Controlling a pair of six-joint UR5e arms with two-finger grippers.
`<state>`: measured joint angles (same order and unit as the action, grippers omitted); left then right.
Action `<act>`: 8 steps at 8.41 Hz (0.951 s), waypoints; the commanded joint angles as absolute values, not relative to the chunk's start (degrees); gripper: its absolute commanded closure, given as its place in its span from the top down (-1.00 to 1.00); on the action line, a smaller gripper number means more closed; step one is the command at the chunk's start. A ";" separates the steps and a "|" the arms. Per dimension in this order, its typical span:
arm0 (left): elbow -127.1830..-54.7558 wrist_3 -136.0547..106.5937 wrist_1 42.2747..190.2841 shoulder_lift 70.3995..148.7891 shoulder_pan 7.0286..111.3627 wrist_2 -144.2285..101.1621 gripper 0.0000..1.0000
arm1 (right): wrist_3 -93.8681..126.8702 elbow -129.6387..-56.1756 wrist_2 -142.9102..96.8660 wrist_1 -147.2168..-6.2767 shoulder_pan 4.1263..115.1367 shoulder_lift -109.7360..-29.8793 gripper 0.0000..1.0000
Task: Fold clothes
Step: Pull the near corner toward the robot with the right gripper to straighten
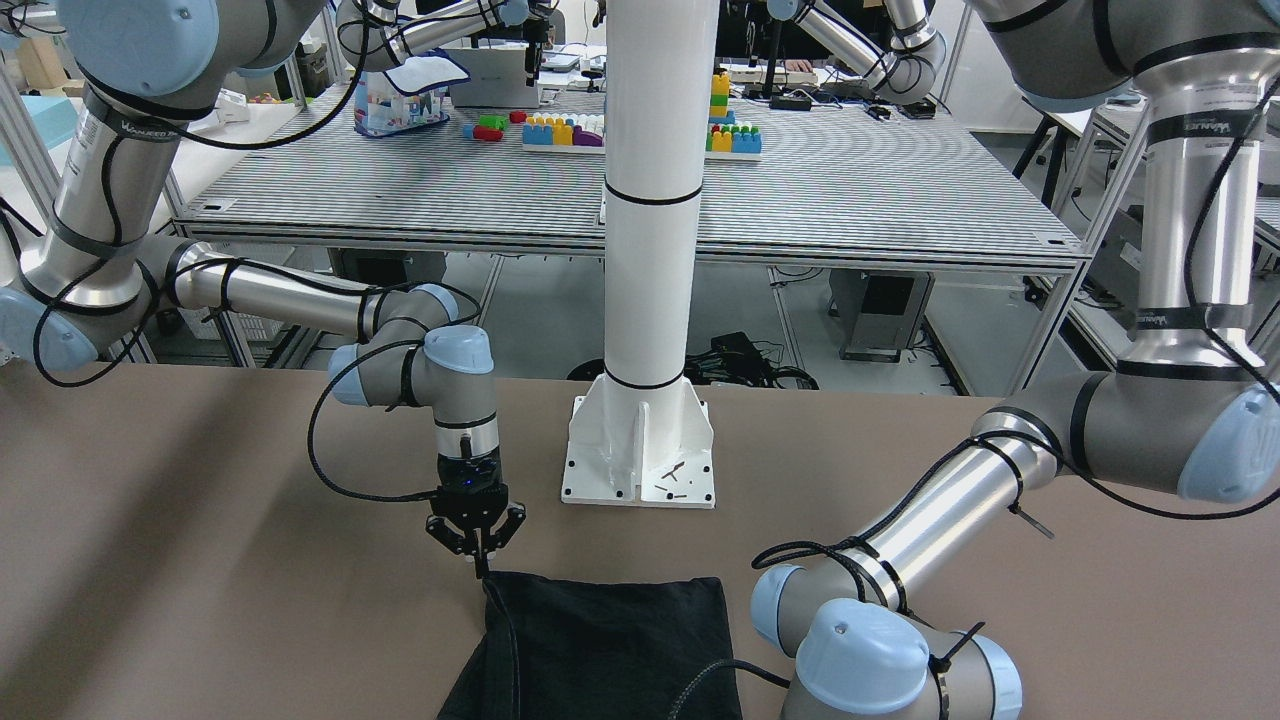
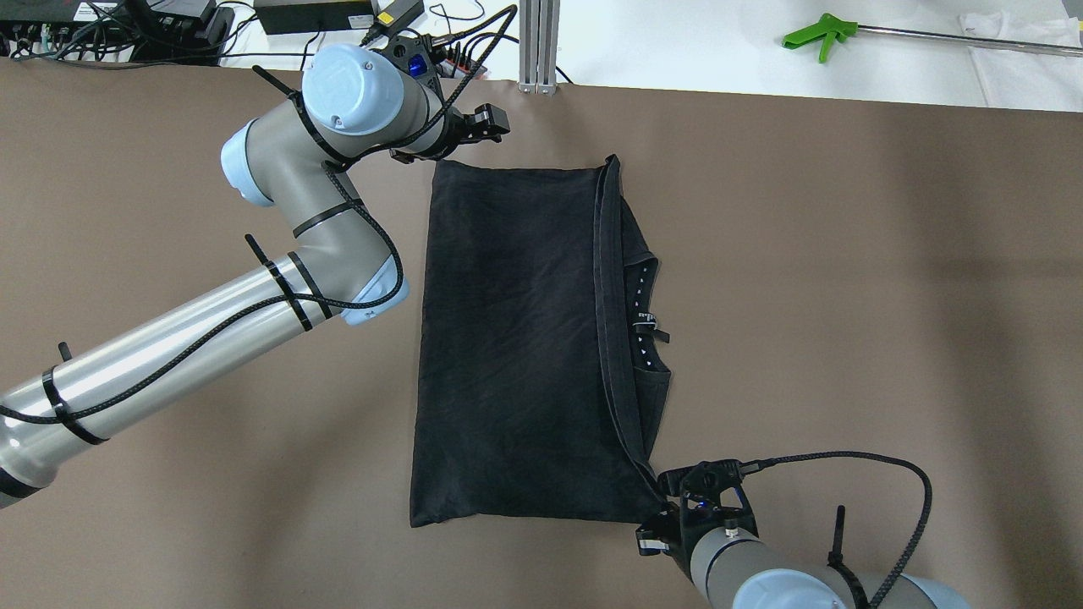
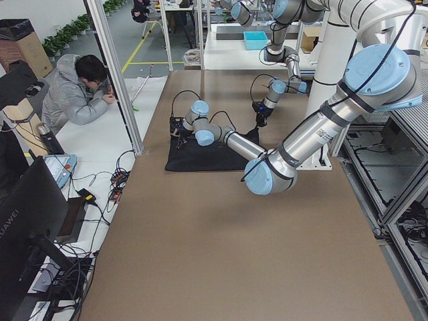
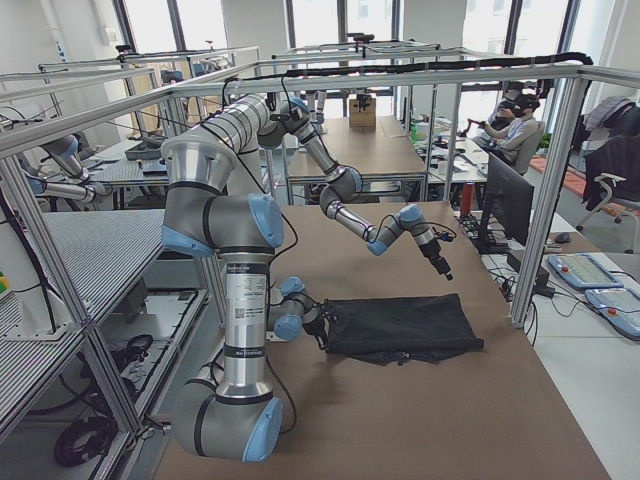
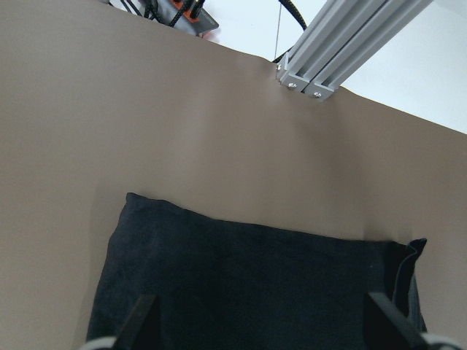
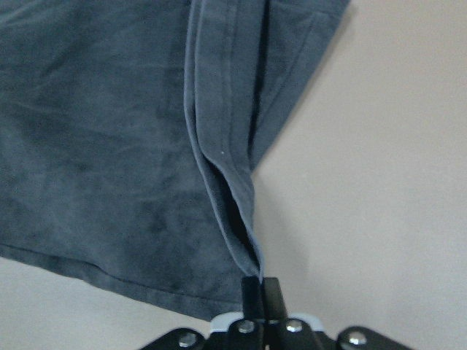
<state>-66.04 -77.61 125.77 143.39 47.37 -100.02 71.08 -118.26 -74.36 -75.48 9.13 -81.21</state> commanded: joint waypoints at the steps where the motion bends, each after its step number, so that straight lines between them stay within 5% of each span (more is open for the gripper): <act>1: -66.01 -77.52 125.77 143.44 47.37 -100.02 1.00 | 72.93 -118.47 -77.41 -68.57 10.54 -87.88 -1.00; 5: -65.74 -77.43 125.68 143.61 47.37 -99.93 1.00 | 114.19 -124.27 -90.85 -59.32 11.34 -90.62 -1.00; 8: -65.39 -76.73 125.60 143.61 47.46 -99.93 1.00 | 118.22 -117.17 -90.97 -45.62 12.65 -91.76 -1.00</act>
<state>-65.58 -77.09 125.66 143.57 47.43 -99.93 115.15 -120.82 -90.69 -51.30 11.58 -91.39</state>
